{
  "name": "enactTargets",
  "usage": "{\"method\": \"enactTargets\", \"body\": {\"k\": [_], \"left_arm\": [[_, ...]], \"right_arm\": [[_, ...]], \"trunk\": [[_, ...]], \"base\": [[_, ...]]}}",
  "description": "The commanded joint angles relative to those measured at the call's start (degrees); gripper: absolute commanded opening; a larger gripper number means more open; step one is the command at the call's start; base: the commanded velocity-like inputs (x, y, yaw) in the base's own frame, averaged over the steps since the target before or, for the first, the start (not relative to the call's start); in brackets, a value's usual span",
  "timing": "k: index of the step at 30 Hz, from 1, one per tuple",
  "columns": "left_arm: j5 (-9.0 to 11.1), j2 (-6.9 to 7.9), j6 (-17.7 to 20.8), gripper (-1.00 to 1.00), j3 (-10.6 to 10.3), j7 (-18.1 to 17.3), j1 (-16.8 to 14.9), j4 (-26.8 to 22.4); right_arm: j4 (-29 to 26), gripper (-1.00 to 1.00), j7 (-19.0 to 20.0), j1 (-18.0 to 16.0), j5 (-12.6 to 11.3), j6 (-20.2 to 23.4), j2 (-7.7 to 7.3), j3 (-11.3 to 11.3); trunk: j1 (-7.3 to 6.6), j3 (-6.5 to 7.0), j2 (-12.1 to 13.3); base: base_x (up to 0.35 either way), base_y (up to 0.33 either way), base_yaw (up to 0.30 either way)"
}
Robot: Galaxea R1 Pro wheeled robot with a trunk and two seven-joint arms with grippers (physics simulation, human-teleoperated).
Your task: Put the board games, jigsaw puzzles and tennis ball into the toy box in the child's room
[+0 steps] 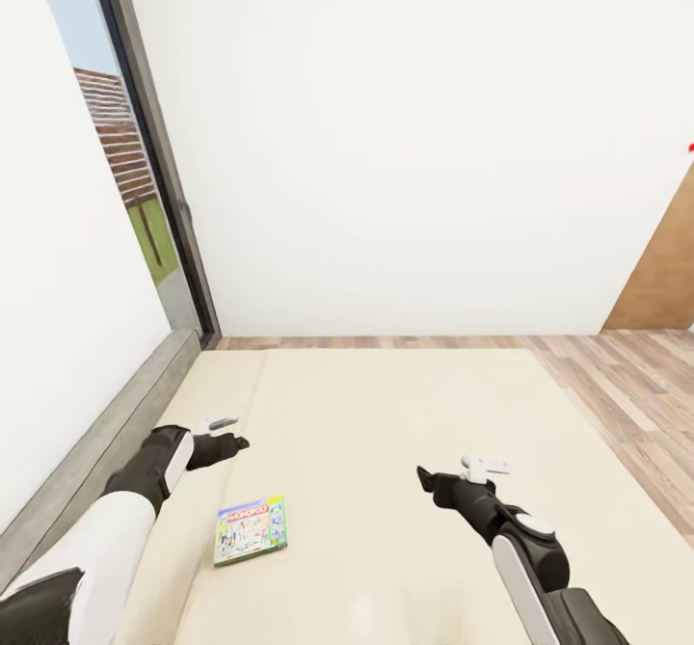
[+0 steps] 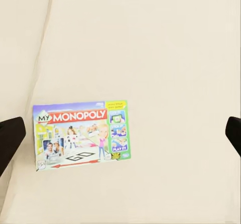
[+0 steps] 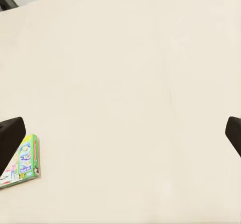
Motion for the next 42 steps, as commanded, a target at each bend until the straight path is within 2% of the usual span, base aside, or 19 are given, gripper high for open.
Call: {"method": "enactTargets", "body": {"k": [1,6,9,12,21,42], "left_arm": [[-0.2,-0.02,1.1,1.0,0.3,-0.5,-0.4,-0.1],[-0.3,0.39,4.7,1.0,0.3,-1.4,-2.0,-0.2],[-0.4,1.48,5.4,1.0,0.3,-1.5,-3.3,-0.1],[-0.3,2.5,5.7,1.0,0.3,-1.6,-4.1,0.1],[-0.3,2.53,5.8,1.0,0.3,-1.6,-4.6,0.1],[-0.2,2.86,5.3,1.0,-0.2,-1.7,-4.6,-0.1]], "right_arm": [[-0.8,1.0,-0.6,-0.1,-0.6,1.2,0.0,0.1],[-3.4,1.0,-0.6,-1.1,-0.6,7.5,0.43,-0.3],[-3.7,1.0,-0.6,-3.0,-1.2,11.3,0.56,-1.1],[-3.9,1.0,-0.4,-4.0,-3.0,14.2,0.6,-1.9],[-4.0,1.0,-0.3,-4.5,-4.8,16.2,0.65,-2.6],[-4.0,1.0,-0.3,-4.5,-4.9,15.8,0.65,-2.7]], "trunk": [[0.03,-0.23,-0.1],[0.03,-0.69,-0.1],[0.03,-0.97,-0.1],[0.03,-1.25,-0.1],[0.03,-1.79,-0.1],[0.03,-2.76,-0.1]], "base": [[0.0,0.0,0.0],[0.0,0.0,0.0],[0.0,0.0,0.0],[0.0,0.0,0.0],[0.0,0.0,0.0],[0.0,0.002,0.0]]}}
